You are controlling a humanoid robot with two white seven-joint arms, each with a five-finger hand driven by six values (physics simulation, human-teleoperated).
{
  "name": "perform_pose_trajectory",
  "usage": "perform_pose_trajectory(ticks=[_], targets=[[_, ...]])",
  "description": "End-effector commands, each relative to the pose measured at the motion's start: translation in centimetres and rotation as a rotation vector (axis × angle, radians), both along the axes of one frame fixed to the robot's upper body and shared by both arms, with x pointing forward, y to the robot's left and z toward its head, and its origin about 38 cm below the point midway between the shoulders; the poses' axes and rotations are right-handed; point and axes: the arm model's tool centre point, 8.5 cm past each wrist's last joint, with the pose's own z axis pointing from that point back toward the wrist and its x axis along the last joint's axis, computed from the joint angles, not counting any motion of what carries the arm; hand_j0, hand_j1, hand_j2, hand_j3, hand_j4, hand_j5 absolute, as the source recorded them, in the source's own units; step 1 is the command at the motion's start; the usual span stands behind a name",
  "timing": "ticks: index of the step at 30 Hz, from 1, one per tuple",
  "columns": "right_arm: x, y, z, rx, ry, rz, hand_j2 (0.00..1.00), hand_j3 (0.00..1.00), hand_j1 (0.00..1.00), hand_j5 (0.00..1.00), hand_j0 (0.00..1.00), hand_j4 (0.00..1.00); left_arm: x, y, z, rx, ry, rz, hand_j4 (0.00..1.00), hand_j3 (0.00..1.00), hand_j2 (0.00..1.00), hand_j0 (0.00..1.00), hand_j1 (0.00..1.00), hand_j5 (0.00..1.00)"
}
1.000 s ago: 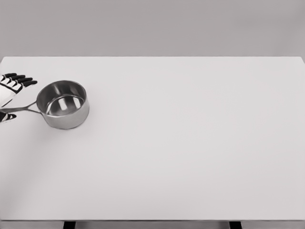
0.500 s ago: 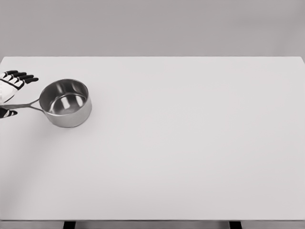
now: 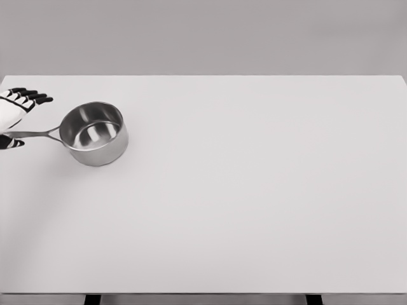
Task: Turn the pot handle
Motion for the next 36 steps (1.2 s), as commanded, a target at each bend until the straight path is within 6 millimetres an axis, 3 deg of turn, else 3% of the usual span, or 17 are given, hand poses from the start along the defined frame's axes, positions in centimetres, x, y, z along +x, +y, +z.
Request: perform_pose_trajectory(ticks=[1,36], targets=[[0.0,0.0,0.0,0.000,0.000,0.000,1.00,1.00,1.00,1.00,1.00,1.00,0.0,0.1,-0.3,-0.005,0.010,0.003,1.00,1.00,1.00,1.00,1.00,1.00],[0.0,0.0,0.0,0.000,0.000,0.000,1.00,1.00,1.00,1.00,1.00,1.00,2.0,0.6,0.2,-0.018,0.008,0.030,1.00,1.00,1.00,1.00,1.00,1.00]])
